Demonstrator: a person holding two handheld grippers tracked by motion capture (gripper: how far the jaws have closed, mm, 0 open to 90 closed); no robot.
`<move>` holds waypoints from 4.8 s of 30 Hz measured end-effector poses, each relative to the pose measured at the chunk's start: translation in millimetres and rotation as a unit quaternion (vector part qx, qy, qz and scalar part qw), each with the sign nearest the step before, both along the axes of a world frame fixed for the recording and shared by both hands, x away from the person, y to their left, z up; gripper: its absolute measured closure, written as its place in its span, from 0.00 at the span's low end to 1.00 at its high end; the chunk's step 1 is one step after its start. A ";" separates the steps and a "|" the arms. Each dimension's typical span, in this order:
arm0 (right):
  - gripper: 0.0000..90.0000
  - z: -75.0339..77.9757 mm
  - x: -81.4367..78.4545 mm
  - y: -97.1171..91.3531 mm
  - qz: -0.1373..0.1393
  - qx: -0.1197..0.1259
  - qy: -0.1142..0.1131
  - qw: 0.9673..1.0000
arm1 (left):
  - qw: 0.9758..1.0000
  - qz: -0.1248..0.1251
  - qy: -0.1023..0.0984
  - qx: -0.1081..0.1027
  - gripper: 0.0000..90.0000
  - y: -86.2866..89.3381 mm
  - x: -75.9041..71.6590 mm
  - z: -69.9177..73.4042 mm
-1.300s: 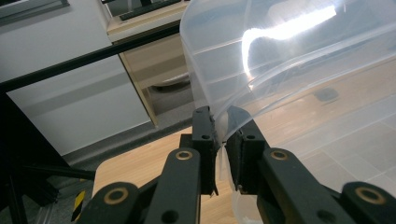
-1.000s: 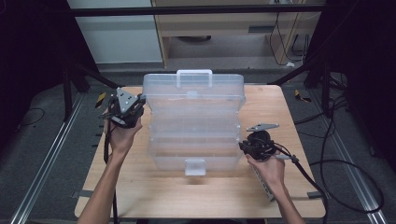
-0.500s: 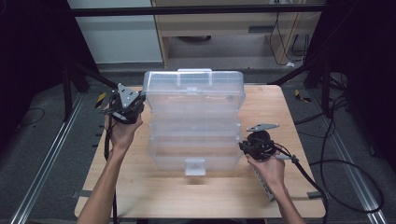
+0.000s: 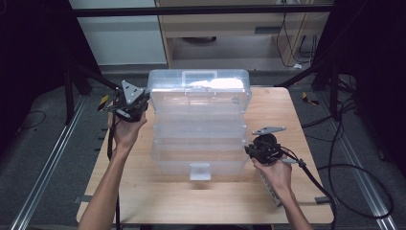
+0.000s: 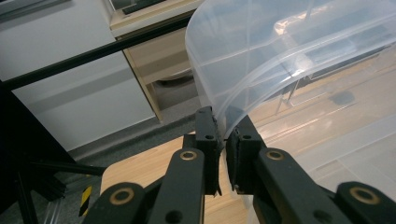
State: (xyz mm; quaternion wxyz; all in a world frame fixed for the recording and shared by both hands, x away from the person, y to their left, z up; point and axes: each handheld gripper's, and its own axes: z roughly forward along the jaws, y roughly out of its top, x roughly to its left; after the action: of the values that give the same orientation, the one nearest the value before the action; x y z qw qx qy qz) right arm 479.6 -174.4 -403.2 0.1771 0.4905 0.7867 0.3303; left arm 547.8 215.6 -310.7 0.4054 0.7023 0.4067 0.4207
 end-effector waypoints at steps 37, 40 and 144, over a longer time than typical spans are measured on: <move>0.86 0.1 0.7 2.5 0.003 -0.016 -0.007 1.000 | 1.000 0.007 0.010 -0.007 0.93 -3.7 20.5 7.5; 0.86 -0.4 0.5 2.6 0.005 -0.017 -0.010 1.000 | 1.000 0.008 0.013 -0.005 0.93 -4.1 22.8 8.4; 0.85 -1.8 3.8 4.3 0.000 -0.023 -0.007 1.000 | 0.997 0.046 0.056 0.009 0.91 -17.3 116.3 4.4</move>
State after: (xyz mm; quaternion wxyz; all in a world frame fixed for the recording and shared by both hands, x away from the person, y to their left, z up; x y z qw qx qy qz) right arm 483.4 -170.1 -404.9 0.1942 0.4838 0.7929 0.3154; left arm 664.1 198.3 -306.3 0.3558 0.7087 0.4571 0.4028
